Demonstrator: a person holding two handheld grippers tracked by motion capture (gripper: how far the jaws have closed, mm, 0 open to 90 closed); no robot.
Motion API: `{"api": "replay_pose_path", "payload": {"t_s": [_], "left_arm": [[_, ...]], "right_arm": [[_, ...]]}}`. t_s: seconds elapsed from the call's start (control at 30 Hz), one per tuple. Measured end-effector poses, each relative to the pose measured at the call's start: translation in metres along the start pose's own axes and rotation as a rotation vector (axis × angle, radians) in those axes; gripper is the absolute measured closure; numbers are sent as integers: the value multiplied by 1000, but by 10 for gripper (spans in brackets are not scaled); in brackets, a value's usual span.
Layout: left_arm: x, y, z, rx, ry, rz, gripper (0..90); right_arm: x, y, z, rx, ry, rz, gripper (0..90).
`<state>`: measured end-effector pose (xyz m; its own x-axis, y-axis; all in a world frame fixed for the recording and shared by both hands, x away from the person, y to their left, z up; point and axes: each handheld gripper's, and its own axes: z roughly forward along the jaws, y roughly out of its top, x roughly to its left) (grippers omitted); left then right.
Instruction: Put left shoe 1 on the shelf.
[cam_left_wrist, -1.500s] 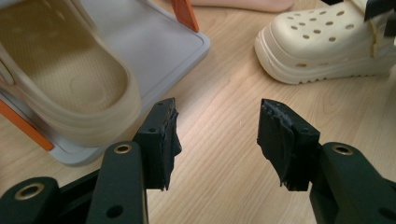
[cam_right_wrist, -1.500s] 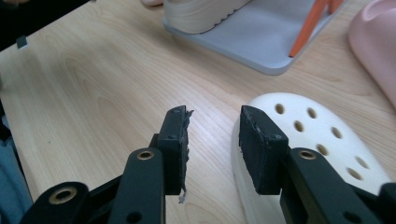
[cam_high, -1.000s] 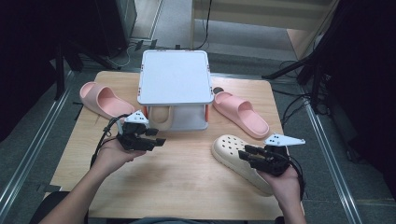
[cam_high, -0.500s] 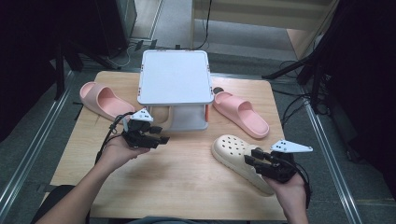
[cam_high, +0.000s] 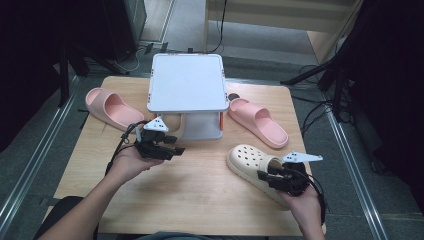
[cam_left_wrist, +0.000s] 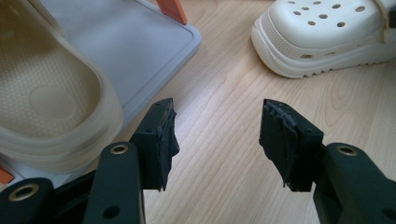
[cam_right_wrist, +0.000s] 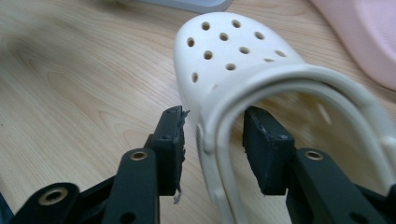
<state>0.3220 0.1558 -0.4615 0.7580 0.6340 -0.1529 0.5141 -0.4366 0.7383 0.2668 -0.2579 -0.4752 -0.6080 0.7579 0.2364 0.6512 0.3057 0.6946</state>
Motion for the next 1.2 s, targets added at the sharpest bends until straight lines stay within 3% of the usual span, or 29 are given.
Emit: {"api": "replay_pose_path", "payload": {"t_s": [0.03, 0.07, 0.13, 0.23, 0.33, 0.5, 0.63, 0.67, 0.8, 1.0, 1.2], "left_arm": [[0, 0, 0, -1, 4, -2, 455], [1, 0, 0, -1, 5, -4, 456], [2, 0, -1, -2, 8, -9, 456], [3, 0, -1, -4, 11, -20, 456], [4, 0, -2, -6, 13, -21, 481], [3, 1, -6, -11, -13, -35, 578], [2, -2, -12, -31, -14, -22, 632], [2, -4, -15, -32, -15, -35, 669], [3, -8, -20, -41, -14, -54, 684], [2, -20, -31, -64, 17, -82, 703], [-1, -27, -36, -76, 32, -73, 734]], "right_arm": [[0, 1, 3, 7, 13, 6, 660], [-2, 5, 9, 40, 11, 24, 744], [-4, 6, 10, 41, 15, 24, 748], [-7, 7, 11, 44, 35, 68, 767], [-4, 10, 10, 57, 17, 50, 770], [1, 16, 11, 44, 42, 56, 771], [12, 25, 17, 35, 67, 34, 771], [20, 32, 22, 29, 83, 14, 771], [31, 41, 29, 22, 110, -8, 771], [59, 60, 52, 18, 161, -71, 769], [76, 70, 72, 43, 200, -101, 769]]}}
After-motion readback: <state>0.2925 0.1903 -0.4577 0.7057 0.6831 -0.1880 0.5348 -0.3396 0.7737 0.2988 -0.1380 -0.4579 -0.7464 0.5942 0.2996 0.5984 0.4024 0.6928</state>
